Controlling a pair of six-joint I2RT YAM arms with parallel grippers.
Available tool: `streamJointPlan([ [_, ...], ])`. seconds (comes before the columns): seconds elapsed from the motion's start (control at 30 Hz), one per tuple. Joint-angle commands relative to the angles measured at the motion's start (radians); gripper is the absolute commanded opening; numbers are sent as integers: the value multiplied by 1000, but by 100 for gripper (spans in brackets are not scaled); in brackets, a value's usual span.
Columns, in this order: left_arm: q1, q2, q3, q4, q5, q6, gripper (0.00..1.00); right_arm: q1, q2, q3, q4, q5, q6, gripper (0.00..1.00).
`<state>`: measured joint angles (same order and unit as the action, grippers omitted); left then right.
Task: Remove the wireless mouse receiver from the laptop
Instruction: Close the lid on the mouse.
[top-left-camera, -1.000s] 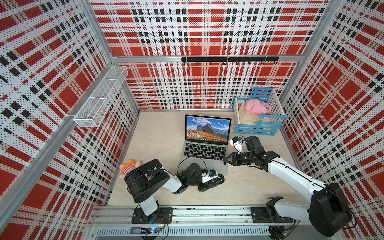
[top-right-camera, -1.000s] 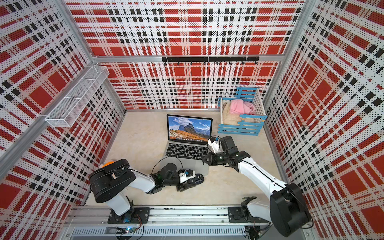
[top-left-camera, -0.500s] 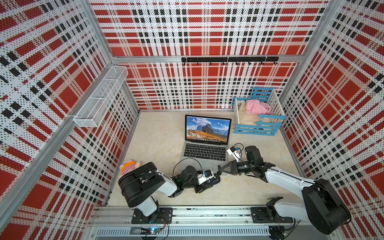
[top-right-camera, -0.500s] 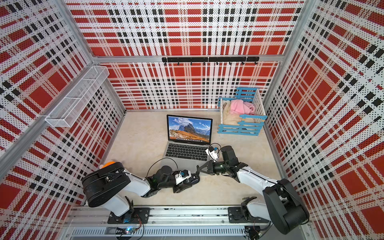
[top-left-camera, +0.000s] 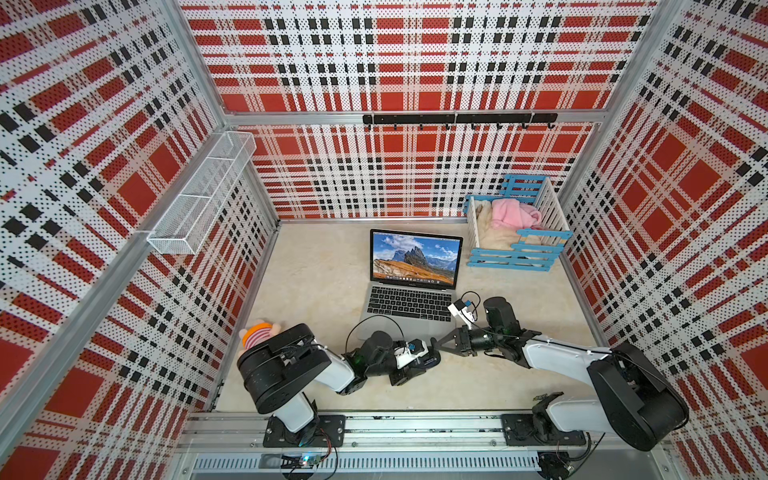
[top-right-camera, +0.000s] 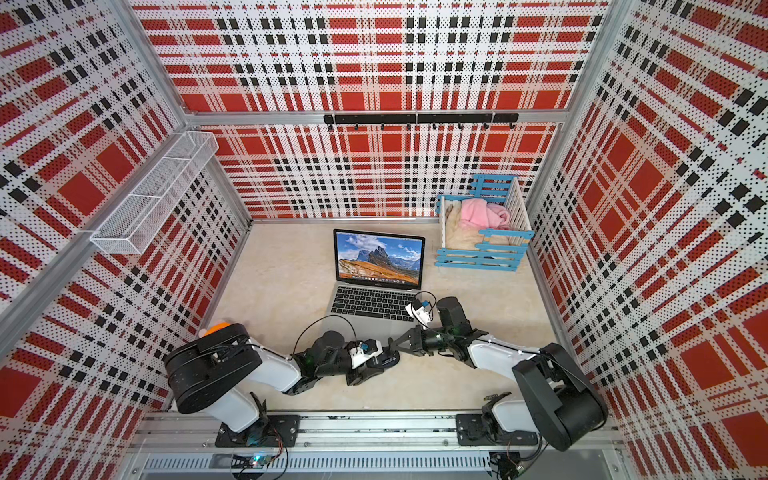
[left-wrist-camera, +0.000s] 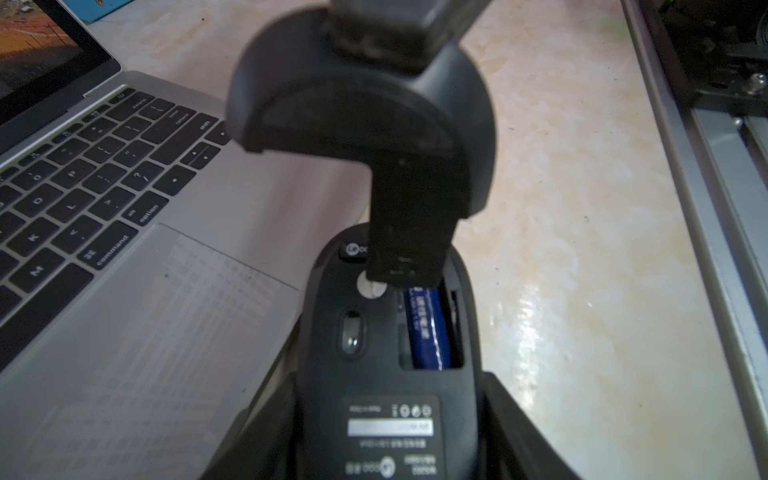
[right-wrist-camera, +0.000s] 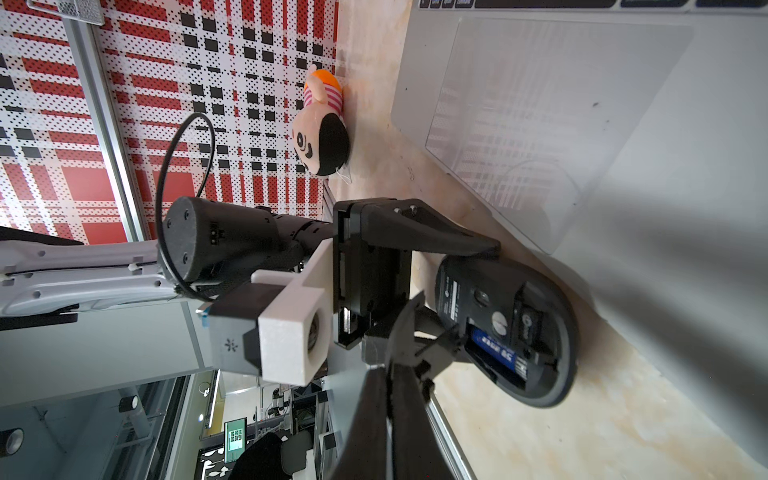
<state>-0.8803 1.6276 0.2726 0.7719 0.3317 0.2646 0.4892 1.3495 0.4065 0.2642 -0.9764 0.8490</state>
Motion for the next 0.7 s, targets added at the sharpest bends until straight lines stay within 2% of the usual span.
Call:
streamJointPlan([
  [0.0,10,11,4,24,-3,-7,35,8,31,-20,28,-8,-18,0],
  [0.6,8,31,10,25,2,-8,35,14,126,-31,45,4,-23,0],
  [0.67,7,32,10,25,1,-8,35,13,128,-29,28,8,-31,5],
])
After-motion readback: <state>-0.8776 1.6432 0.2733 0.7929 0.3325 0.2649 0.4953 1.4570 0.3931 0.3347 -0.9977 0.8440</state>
